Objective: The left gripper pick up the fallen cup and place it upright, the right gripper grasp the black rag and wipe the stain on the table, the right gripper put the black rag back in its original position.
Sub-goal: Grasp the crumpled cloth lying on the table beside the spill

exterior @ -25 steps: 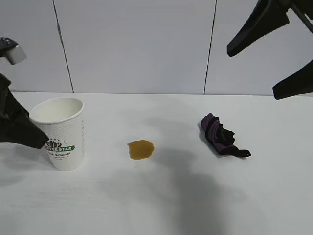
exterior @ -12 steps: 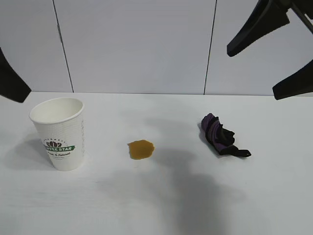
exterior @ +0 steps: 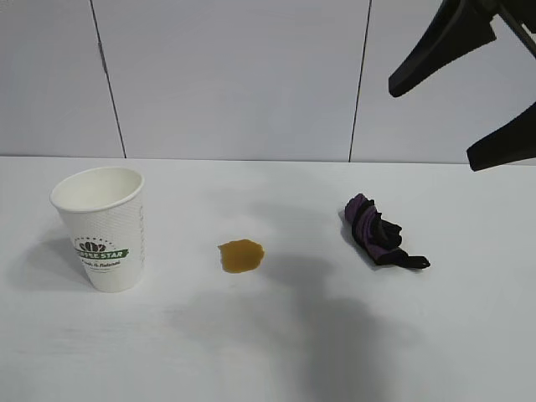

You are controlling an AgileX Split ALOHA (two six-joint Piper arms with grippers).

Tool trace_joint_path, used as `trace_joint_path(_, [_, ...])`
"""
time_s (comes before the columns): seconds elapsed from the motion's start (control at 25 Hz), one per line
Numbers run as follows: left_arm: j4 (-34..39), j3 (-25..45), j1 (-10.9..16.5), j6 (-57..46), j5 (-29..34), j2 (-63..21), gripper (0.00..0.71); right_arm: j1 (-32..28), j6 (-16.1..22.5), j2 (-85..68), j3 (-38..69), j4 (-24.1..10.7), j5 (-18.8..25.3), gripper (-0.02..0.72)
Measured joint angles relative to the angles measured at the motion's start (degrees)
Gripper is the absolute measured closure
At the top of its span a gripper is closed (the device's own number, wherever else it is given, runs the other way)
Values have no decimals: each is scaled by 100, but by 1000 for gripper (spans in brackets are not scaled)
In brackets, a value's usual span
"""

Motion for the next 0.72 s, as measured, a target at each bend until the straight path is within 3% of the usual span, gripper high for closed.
trace_joint_path(0.24, [926, 0, 0, -719, -419, -1599, 45, 0, 0, 0, 0, 0, 0, 81])
trace_joint_path(0.44, [2090, 0, 0, -1758, -355, -2673, 45, 0, 0, 0, 0, 0, 0, 81])
trace_joint_path(0.72, [3567, 0, 0, -3033, 965, -3774, 45, 0, 0, 0, 0, 0, 0, 81])
